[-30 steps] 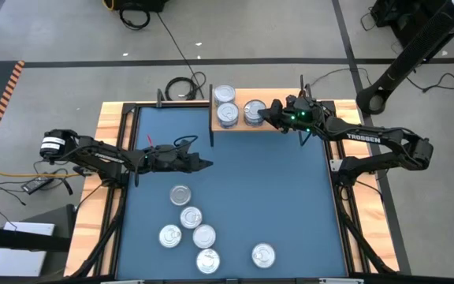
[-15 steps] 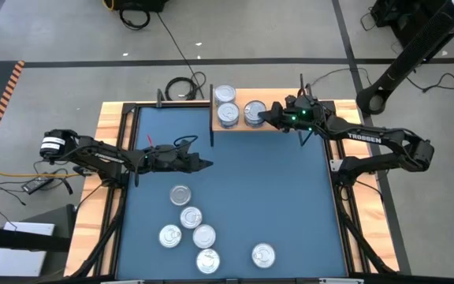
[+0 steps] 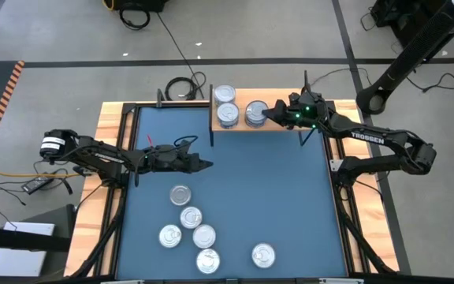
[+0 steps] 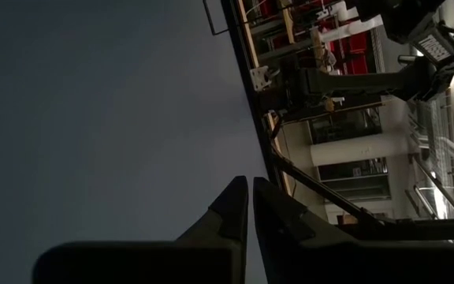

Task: Stack canned seafood by type on shelf
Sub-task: Stack the blue tuna can on top of the blue tuna can on the shelf

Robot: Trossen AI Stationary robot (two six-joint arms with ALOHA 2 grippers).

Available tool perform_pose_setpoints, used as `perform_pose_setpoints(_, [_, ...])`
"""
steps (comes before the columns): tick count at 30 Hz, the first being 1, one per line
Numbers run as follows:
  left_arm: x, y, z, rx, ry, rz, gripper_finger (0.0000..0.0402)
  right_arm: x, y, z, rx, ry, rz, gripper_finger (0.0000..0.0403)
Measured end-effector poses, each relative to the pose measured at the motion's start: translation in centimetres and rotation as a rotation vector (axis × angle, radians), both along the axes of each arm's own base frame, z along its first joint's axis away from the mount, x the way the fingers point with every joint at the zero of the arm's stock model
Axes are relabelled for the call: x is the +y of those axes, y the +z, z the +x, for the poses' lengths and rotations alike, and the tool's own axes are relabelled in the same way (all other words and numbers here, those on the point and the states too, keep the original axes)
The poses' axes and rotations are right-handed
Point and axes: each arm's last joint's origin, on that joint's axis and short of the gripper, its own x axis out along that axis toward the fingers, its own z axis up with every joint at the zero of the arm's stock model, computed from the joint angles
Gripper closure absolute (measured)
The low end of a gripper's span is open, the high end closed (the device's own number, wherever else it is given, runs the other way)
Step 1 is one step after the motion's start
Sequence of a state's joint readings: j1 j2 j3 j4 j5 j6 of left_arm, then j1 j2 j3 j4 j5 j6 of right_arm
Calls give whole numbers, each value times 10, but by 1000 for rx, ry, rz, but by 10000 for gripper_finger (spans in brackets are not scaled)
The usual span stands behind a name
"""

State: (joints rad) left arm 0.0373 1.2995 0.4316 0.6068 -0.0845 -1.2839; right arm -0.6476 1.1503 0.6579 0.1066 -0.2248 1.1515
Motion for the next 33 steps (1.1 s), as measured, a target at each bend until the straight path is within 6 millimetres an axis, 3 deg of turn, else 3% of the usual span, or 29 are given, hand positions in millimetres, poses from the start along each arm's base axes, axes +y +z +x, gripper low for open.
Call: perform_pose_setpoints(33, [0, 0, 0, 3, -13, 21, 375, -13, -1, -14, -48, 141, 70, 198])
